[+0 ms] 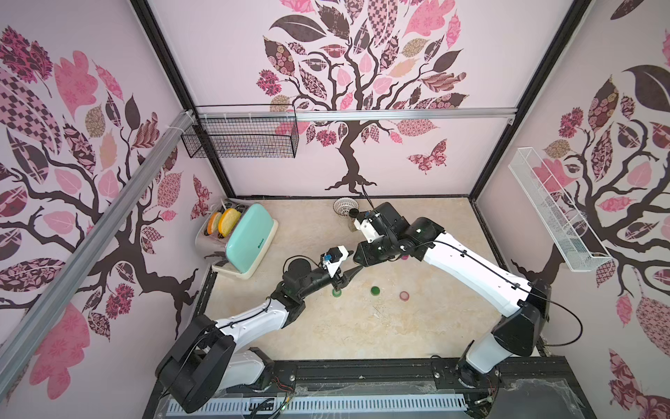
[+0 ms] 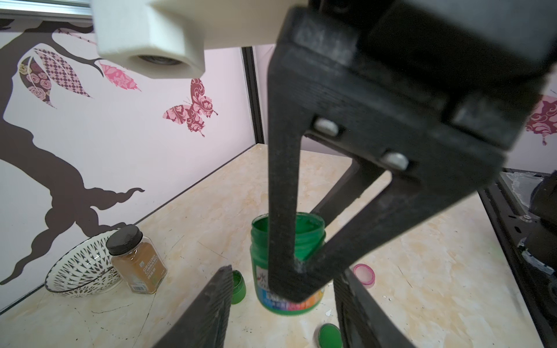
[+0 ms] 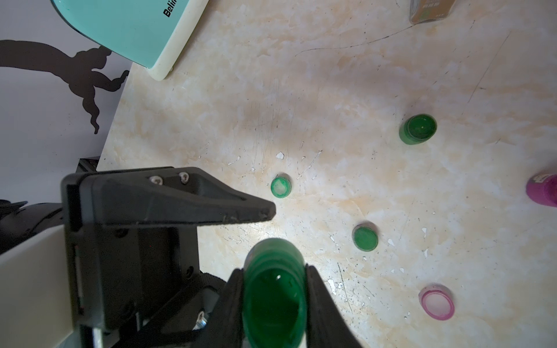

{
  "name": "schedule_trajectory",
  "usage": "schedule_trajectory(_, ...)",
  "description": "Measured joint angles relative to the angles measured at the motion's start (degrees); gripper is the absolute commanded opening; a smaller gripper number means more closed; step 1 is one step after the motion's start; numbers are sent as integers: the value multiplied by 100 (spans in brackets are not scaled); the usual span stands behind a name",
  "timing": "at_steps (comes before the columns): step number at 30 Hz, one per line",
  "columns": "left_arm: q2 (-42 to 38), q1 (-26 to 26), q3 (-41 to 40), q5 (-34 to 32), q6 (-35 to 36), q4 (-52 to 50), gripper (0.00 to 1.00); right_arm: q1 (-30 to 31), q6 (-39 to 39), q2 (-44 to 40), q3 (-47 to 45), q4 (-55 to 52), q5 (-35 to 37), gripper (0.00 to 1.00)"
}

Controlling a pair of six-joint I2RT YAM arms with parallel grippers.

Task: Close the paint jar lid
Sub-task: Pick up the paint jar from the center of the board.

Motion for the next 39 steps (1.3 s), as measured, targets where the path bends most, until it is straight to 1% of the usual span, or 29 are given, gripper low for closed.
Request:
schedule_trajectory(7, 15, 0, 26, 4, 15, 0, 48, 2, 31, 125, 0, 17, -59, 29)
schedule_trajectory(10, 17, -4, 26, 44, 13, -7, 48, 2, 57, 138, 0, 20, -66, 29)
schedule_trajectory(15, 48, -4, 26, 68, 15, -13, 52, 2, 66, 138, 0, 20, -66, 28)
schedule_trajectory(21, 90, -4, 26, 61, 55, -85, 51, 2, 68, 136, 0, 20, -66, 27)
schedule_trajectory(28, 90, -4, 26, 42, 140, -155, 41, 2, 85, 136, 0, 17, -72, 27)
schedule_trajectory(31, 90, -4, 28, 39, 164, -175, 40, 2, 96, 136, 0, 15, -72, 27)
schedule_trajectory(33, 90, -2, 35, 39, 166, -192, 36, 2, 105, 136, 0, 17, -70, 27)
schedule_trajectory(37, 87, -2, 35, 42, 153, -201, 32, 2, 107, 136, 0, 17, -66, 28)
schedule_trajectory(39, 83, -2, 35, 39, 142, -205, 29, 2, 107, 136, 0, 17, -66, 29)
